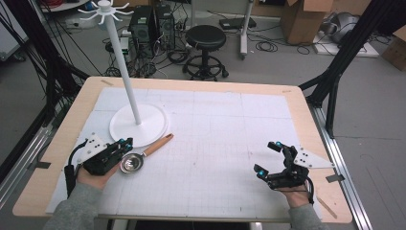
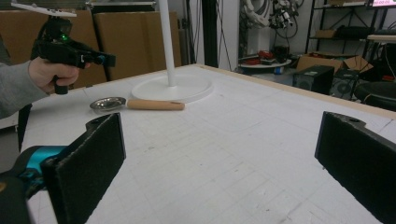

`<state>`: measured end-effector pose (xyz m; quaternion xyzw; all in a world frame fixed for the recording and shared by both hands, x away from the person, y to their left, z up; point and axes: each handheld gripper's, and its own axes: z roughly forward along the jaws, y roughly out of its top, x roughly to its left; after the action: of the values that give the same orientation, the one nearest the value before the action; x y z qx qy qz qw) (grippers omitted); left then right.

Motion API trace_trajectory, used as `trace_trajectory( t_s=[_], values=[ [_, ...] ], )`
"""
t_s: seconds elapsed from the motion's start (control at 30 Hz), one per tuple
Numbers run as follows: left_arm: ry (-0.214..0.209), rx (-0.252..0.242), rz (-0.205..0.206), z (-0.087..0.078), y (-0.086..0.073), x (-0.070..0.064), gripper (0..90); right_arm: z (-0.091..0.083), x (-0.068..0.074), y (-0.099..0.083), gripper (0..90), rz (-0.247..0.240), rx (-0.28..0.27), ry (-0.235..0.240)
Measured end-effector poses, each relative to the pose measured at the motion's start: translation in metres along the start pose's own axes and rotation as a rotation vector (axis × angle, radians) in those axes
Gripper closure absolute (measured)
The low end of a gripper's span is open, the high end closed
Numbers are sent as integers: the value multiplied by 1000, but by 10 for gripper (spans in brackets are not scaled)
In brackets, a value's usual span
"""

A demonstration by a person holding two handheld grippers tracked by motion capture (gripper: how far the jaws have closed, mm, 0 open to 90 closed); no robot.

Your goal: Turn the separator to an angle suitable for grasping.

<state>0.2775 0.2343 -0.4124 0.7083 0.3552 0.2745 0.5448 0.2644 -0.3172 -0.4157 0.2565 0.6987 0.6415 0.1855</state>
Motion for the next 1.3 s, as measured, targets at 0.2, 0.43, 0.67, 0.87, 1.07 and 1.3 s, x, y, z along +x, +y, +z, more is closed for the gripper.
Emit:
trace_trajectory(
  t_s=[0.2,0.43,0.67,0.87,1.07,1.3],
  values=[
    [-6,30,-16,7,0,1,897,0,0,0,8,1,-2,-2],
    [-21,83,-39,18,1,6,897,-1,0,1,8,0,-7,-7],
    [-22,154,-105,36,5,9,897,5,4,0,8,-24,23,11],
    [-10,217,-77,49,5,6,897,5,4,0,8,-26,19,21],
    [9,266,-63,60,9,5,897,5,4,0,8,-24,20,24],
    [17,299,-18,77,23,1,897,5,4,0,8,-26,18,20]
  ],
)
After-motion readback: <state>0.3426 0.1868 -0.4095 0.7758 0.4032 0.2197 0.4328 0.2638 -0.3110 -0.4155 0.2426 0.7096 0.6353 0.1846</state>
